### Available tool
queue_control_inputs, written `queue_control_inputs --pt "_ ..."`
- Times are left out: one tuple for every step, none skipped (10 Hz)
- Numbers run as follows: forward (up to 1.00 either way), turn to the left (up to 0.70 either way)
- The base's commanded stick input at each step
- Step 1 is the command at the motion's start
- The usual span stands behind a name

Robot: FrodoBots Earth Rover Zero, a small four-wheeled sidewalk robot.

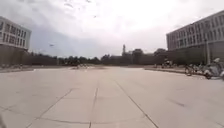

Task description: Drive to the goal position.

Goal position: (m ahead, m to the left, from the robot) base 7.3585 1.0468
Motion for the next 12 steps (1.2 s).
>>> queue_control_inputs --pt "0.70 0.00" --pt "0.70 -0.17" --pt "0.70 -0.30" --pt "0.70 -0.35" --pt "0.70 -0.32" --pt "0.70 -0.15" --pt "0.70 0.00" --pt "0.70 0.00" --pt "0.70 0.00" --pt "0.70 0.00" --pt "0.70 0.00" --pt "0.70 0.00"
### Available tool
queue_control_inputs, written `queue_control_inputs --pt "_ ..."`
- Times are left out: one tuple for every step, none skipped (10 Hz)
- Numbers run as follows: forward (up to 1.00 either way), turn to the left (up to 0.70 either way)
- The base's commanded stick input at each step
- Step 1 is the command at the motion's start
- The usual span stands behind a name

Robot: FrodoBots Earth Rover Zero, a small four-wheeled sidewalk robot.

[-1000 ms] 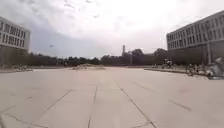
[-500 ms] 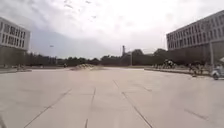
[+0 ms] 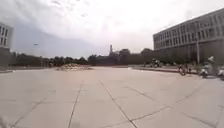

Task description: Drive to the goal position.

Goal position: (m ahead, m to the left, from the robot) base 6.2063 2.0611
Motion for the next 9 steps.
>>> queue_control_inputs --pt "0.70 0.00" --pt "0.70 0.00" --pt "0.70 0.00" --pt "0.70 0.00" --pt "0.70 0.00" --pt "0.70 0.00" --pt "0.70 0.01" --pt "0.70 0.28" --pt "0.70 0.30"
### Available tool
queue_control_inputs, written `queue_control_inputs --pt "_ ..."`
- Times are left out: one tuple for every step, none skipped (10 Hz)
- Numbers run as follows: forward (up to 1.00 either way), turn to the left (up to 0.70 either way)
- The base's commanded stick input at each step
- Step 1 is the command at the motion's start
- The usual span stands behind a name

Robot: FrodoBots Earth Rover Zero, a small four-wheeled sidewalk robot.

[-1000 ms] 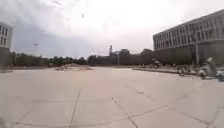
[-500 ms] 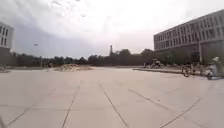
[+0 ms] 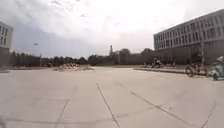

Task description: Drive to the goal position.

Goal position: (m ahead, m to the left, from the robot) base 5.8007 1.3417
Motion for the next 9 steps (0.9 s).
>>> queue_control_inputs --pt "0.70 0.31" --pt "0.70 0.31" --pt "0.70 0.31" --pt "0.70 0.31" --pt "0.70 0.31" --pt "0.70 0.31" --pt "0.70 0.31" --pt "0.70 0.31" --pt "0.70 0.07"
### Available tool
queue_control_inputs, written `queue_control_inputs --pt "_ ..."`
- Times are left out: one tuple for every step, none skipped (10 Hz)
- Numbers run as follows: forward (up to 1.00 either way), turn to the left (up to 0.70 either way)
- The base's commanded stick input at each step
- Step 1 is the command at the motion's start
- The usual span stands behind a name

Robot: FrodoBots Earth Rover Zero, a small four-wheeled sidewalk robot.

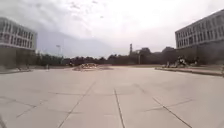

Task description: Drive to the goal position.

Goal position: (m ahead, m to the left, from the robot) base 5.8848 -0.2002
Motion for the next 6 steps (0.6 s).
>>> queue_control_inputs --pt "0.70 0.01" --pt "0.70 0.00" --pt "0.70 0.00" --pt "0.70 0.00" --pt "0.70 0.00" --pt "0.70 0.00"
